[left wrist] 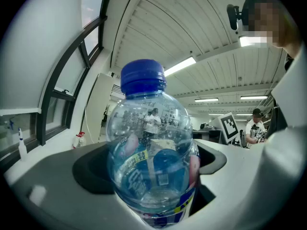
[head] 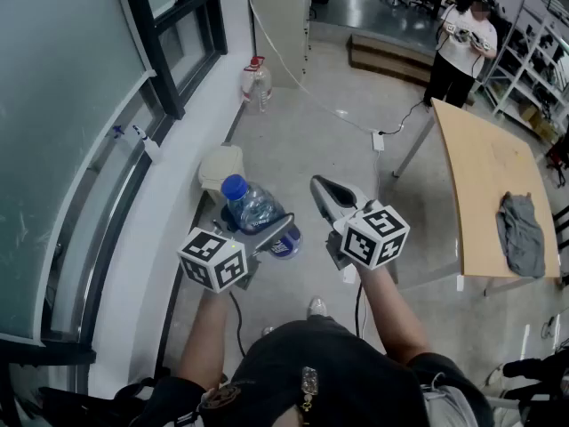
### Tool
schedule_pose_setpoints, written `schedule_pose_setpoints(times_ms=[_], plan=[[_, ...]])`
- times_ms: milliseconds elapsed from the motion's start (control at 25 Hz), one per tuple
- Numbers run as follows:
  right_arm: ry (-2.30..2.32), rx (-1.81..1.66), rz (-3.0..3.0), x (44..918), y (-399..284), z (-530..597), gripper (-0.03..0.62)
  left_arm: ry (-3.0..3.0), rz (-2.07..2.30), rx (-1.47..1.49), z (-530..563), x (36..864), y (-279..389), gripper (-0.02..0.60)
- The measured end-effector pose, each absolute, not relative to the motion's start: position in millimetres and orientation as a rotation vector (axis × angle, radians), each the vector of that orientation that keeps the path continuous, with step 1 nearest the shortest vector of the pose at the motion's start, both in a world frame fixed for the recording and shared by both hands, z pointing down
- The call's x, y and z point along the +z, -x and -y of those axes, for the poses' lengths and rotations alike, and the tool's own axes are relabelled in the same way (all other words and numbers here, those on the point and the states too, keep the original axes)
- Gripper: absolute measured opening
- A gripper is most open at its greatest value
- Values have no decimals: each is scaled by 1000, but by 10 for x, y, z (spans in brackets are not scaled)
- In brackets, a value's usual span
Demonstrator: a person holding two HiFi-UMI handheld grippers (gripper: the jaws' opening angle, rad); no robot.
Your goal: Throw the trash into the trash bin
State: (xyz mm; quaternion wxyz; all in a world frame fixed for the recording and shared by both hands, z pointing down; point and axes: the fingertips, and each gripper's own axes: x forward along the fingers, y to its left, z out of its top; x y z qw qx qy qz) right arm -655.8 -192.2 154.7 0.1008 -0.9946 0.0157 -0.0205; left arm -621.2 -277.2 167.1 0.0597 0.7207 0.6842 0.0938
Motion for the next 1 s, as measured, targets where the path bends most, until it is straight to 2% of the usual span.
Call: schedule_pose_setpoints(times_ms=[720,1000], plan=[[2890,-47,-37,1584,6762,1580,2,-2181,-2096,318,2420,1703,6408,488],[2869,-29,-64,1649,6694,1146,3,-2211,-2060,344,2058,1781,6280,488]])
